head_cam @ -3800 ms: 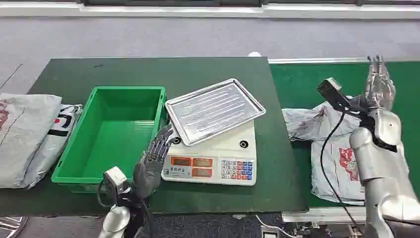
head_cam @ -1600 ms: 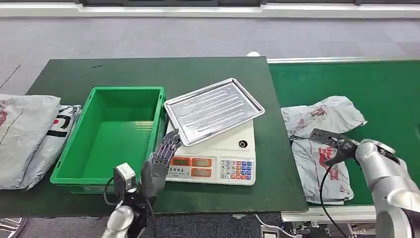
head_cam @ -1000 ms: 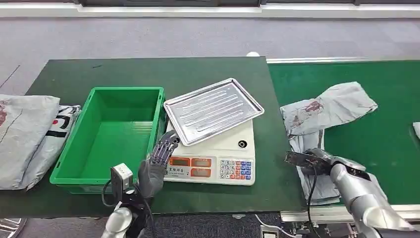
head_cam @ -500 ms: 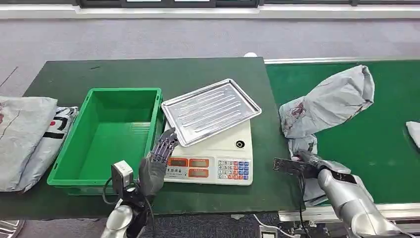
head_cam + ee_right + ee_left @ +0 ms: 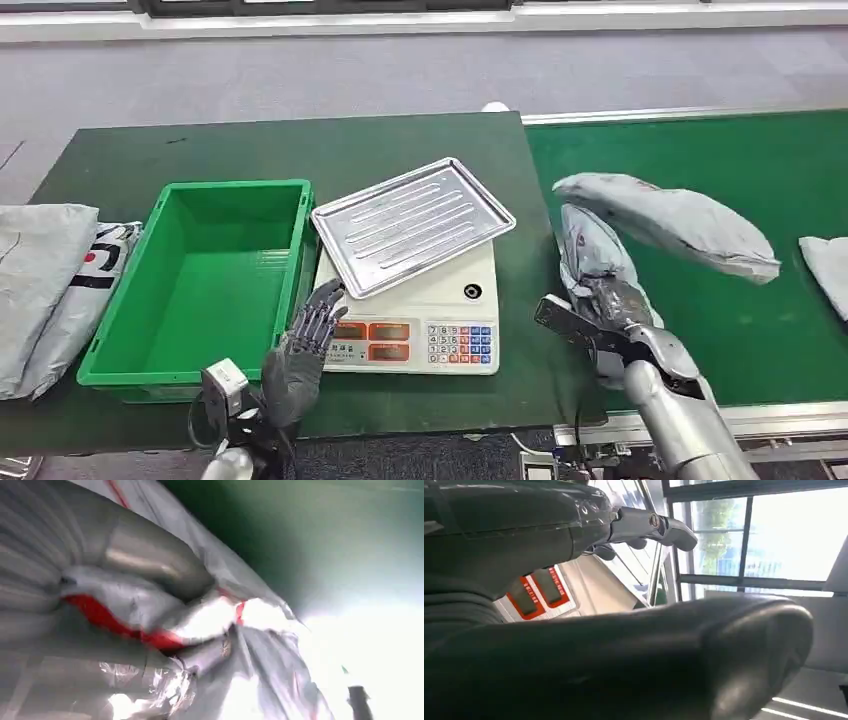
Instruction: Moved the parcel from conveyor to table for the left to box.
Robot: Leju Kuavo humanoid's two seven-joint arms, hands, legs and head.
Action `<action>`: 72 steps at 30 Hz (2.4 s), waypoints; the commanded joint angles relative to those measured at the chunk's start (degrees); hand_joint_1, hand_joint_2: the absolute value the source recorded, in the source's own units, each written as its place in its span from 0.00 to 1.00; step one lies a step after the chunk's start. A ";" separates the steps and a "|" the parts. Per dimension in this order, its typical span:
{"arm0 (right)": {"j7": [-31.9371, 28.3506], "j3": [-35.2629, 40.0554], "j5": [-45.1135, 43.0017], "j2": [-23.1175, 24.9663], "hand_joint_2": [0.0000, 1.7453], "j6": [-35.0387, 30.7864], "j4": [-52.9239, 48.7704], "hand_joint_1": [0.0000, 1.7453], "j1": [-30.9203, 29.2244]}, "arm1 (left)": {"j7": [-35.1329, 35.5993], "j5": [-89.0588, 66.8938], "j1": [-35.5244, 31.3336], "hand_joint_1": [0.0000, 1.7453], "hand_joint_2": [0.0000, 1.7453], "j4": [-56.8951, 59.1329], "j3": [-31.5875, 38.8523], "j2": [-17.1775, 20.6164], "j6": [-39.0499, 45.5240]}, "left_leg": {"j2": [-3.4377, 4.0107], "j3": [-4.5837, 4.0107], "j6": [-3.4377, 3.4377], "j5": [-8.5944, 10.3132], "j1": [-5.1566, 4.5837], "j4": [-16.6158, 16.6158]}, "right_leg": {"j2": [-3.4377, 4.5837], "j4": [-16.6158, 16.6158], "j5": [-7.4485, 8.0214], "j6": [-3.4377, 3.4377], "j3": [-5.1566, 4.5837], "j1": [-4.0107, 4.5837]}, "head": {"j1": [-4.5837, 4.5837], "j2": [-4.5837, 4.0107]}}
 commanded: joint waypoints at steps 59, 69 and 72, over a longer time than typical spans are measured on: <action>-22.64 10.05 -14.91 25.02 1.00 -8.92 25.50 1.00 -24.05 | -3.55 0.81 -14.84 0.00 0.00 18.46 -5.59 -0.58 -1.77 | -0.72 -0.25 0.25 0.68 -0.22 -0.11 | -0.68 -0.02 0.30 0.27 0.02 -0.17 | 0.02 0.00; -16.60 12.65 -10.84 24.43 1.00 -15.12 27.74 0.00 -24.87 | -3.46 0.59 -12.90 0.00 0.00 16.25 -4.17 -0.69 -1.44 | -0.75 -0.25 0.25 0.68 -0.22 -0.10 | -0.70 -0.02 0.30 0.26 0.02 -0.17 | 0.02 0.00; -16.69 12.60 -10.90 24.35 1.00 -15.12 27.82 0.00 -24.90 | -3.44 0.57 -12.85 0.00 0.00 16.17 -4.15 -0.67 -1.47 | -0.79 -0.26 0.25 0.72 -0.22 -0.15 | -0.75 -0.07 0.32 0.27 0.03 -0.17 | 0.02 0.00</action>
